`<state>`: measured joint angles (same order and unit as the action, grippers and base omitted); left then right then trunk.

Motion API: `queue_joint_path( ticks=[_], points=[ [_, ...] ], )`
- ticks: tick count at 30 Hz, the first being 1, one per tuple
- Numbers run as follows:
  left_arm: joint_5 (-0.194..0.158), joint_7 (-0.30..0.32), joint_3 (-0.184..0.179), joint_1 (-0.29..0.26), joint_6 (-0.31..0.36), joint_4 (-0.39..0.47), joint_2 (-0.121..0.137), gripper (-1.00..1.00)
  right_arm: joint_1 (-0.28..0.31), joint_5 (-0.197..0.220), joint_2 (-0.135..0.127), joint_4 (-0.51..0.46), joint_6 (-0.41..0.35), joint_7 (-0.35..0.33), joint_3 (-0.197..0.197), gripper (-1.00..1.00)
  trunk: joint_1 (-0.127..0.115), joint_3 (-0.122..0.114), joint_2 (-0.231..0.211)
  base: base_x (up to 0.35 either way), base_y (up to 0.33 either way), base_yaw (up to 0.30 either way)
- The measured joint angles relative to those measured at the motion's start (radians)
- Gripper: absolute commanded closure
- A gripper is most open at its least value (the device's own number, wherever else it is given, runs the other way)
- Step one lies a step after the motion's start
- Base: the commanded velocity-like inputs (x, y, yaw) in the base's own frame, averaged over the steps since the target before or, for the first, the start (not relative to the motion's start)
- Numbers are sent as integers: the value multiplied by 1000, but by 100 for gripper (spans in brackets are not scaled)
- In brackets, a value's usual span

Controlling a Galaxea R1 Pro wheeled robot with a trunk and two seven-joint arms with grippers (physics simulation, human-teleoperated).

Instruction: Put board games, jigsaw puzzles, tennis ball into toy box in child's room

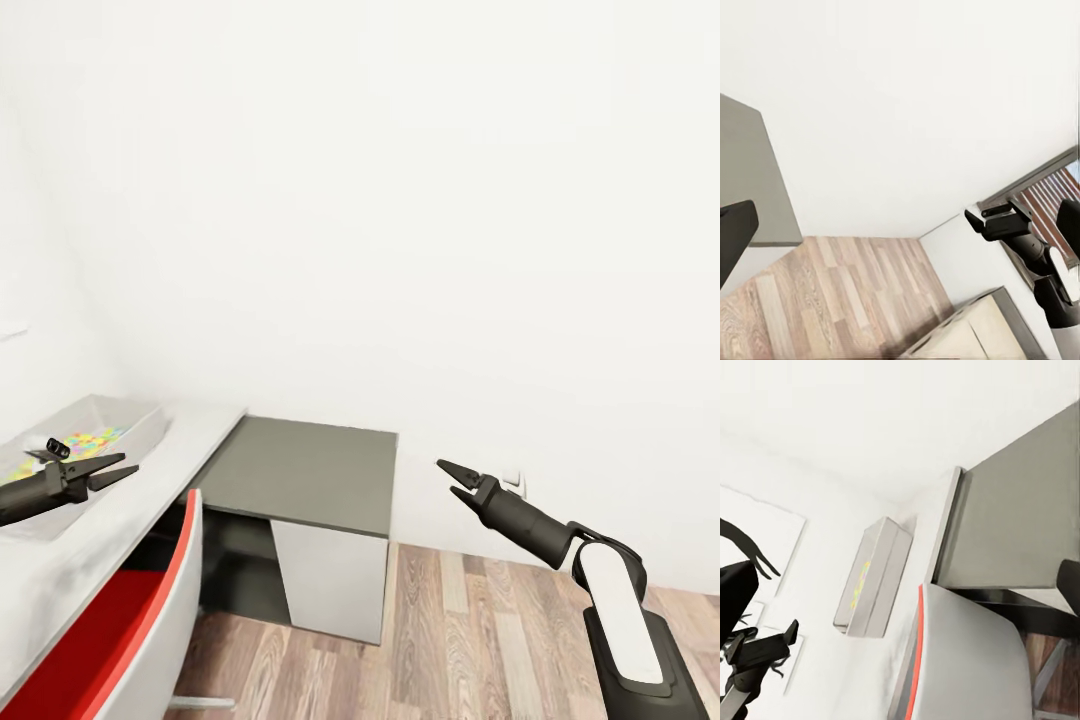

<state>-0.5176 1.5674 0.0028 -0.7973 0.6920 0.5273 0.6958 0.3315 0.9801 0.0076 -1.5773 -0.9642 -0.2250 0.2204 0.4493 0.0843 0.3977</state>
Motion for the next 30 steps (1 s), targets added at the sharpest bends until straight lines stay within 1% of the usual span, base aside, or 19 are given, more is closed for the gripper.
queue_joint_path(
  ticks=[15,21,30],
  points=[
    [0,0,-1,0,0,0,0,-100,0,0,1,0,0,0,0,-100,0,0,0,-17,0,-277],
    [0,0,-1,0,0,0,0,-100,0,0,0,0,0,0,0,-100,0,0,0,-130,-23,-277],
    [1,0,-1,0,0,0,0,-100,0,-2,0,0,1,0,0,-100,0,1,0,-193,-140,-268]
  ],
)
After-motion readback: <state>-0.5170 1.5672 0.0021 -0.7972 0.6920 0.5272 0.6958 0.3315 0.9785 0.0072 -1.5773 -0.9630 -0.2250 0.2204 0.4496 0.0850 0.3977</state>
